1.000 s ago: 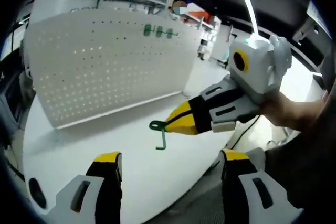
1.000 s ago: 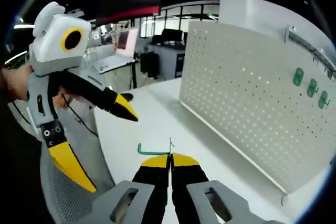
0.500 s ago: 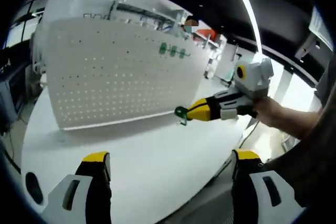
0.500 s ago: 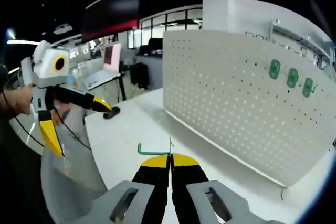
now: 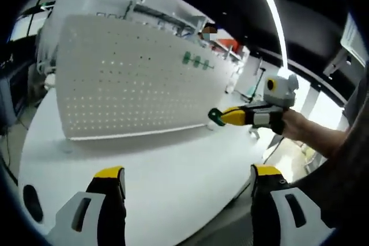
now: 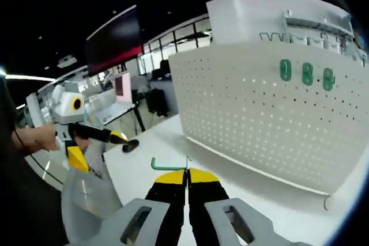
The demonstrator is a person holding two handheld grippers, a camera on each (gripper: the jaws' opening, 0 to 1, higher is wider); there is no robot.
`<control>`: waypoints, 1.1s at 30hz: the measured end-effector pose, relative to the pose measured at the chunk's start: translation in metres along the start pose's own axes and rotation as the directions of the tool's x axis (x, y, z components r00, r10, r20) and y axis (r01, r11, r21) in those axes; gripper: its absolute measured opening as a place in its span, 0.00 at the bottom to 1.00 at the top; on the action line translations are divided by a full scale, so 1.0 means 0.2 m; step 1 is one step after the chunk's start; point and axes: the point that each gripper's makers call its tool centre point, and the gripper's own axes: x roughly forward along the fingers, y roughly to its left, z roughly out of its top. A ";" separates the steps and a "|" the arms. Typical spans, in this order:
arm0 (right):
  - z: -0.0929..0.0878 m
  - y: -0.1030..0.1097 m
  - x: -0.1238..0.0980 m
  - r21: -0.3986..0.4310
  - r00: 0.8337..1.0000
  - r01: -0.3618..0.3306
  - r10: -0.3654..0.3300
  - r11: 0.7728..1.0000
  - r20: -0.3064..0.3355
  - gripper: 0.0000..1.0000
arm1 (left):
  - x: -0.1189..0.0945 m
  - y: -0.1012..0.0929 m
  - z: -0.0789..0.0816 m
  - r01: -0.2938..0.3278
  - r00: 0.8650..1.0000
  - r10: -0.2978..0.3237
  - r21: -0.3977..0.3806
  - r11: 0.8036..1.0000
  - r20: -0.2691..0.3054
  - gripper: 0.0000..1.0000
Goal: Insert the hook assembly into the mounting plate slot until the hook locks in place.
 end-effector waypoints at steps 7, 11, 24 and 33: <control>0.00 0.05 0.00 -0.006 0.998 -0.053 0.053 0.999 0.015 0.00 | 0.00 0.06 0.03 -0.011 1.000 0.011 0.006 1.000 0.006 0.87; 0.02 0.10 0.00 0.036 0.994 -0.107 0.105 0.994 0.042 0.00 | 0.01 0.05 0.06 0.014 1.000 -0.014 0.001 1.000 0.021 0.84; 0.05 0.24 0.00 0.009 0.965 -0.243 0.241 0.970 0.107 0.00 | 0.07 -0.06 0.16 0.140 0.988 -0.140 0.003 0.990 0.061 0.75; 0.09 0.39 -0.02 0.079 0.899 -0.415 0.395 0.907 0.188 0.00 | 0.06 -0.15 0.25 0.267 0.957 -0.260 -0.038 0.963 0.126 0.61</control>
